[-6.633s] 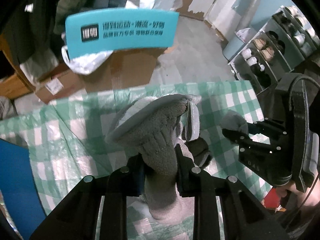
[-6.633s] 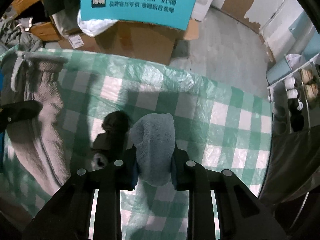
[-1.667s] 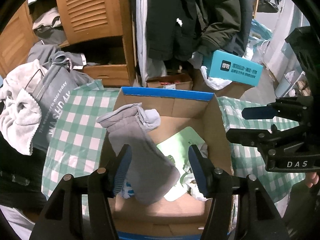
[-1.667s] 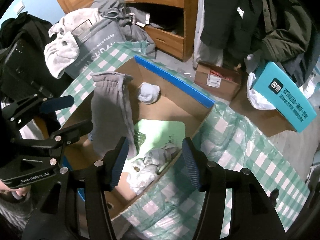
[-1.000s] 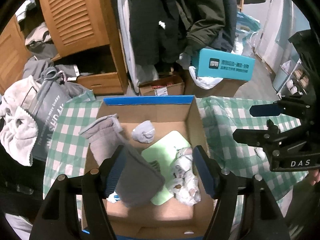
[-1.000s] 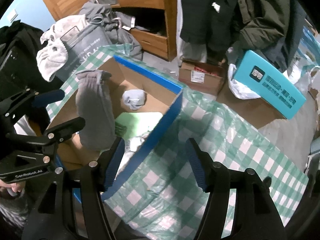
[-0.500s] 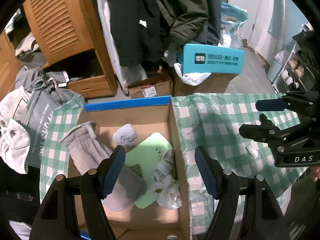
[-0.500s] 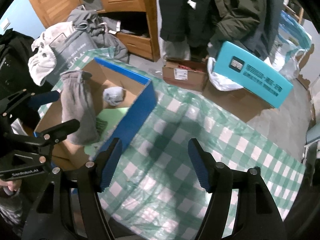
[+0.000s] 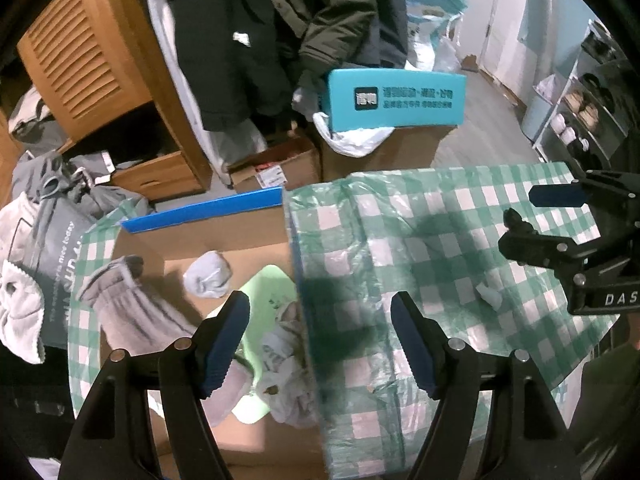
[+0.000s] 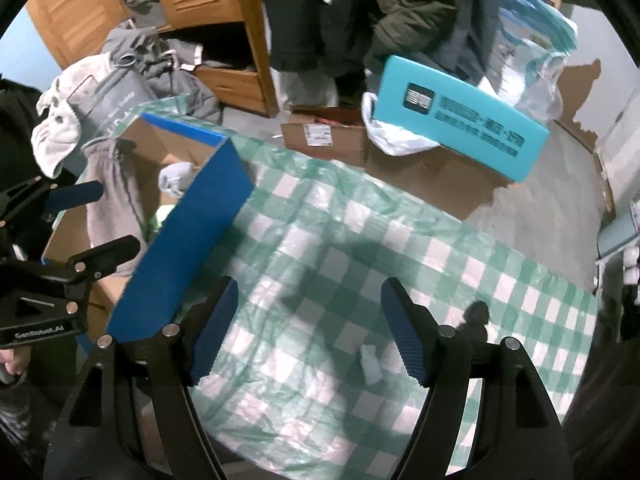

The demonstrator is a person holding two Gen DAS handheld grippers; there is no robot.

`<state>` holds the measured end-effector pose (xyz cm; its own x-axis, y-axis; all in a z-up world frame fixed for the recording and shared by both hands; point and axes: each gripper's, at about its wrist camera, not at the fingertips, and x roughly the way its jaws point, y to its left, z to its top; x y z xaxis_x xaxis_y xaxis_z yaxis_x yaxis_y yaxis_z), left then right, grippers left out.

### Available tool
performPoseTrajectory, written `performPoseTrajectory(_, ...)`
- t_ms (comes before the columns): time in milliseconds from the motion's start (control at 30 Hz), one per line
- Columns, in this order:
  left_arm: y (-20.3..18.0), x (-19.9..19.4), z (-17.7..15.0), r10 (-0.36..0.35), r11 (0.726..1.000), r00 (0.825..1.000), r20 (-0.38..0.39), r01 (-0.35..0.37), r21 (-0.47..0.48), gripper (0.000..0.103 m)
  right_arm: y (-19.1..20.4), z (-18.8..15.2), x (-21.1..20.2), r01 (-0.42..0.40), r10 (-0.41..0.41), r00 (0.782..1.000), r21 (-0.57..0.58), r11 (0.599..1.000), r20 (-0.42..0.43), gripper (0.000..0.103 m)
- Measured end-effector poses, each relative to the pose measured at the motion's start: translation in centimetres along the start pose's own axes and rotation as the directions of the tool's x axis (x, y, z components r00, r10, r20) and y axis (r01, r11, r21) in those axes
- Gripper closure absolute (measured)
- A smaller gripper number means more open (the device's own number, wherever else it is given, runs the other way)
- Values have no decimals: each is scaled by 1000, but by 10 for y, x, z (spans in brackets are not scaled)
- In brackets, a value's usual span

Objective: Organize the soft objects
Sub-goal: 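Withdraw both tools from the box back over the checked sheet, then lower the right tool onto the black plush item while the left tool lowers to the white scrap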

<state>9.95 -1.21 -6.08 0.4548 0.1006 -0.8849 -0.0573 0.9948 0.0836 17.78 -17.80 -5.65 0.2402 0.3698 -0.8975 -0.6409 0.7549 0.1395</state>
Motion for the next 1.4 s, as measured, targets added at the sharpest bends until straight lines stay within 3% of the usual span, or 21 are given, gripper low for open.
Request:
performPoseTrajectory(667, -52, 57, 21, -54, 998, 992, -112, 57, 18, 28, -117, -38, 28, 132, -115, 989, 218, 967, -89, 30)
performPoseTrajectory(1033, -84, 100, 21, -74, 996, 980, -184, 80, 26, 27, -157, -57, 70, 186, -137, 972, 272, 944, -190, 29)
performPoseTrajectory(1400, -105, 127, 26, -108, 994, 967, -233, 112, 5, 27, -178, -75, 99, 198, -125, 963, 310, 930, -240, 29)
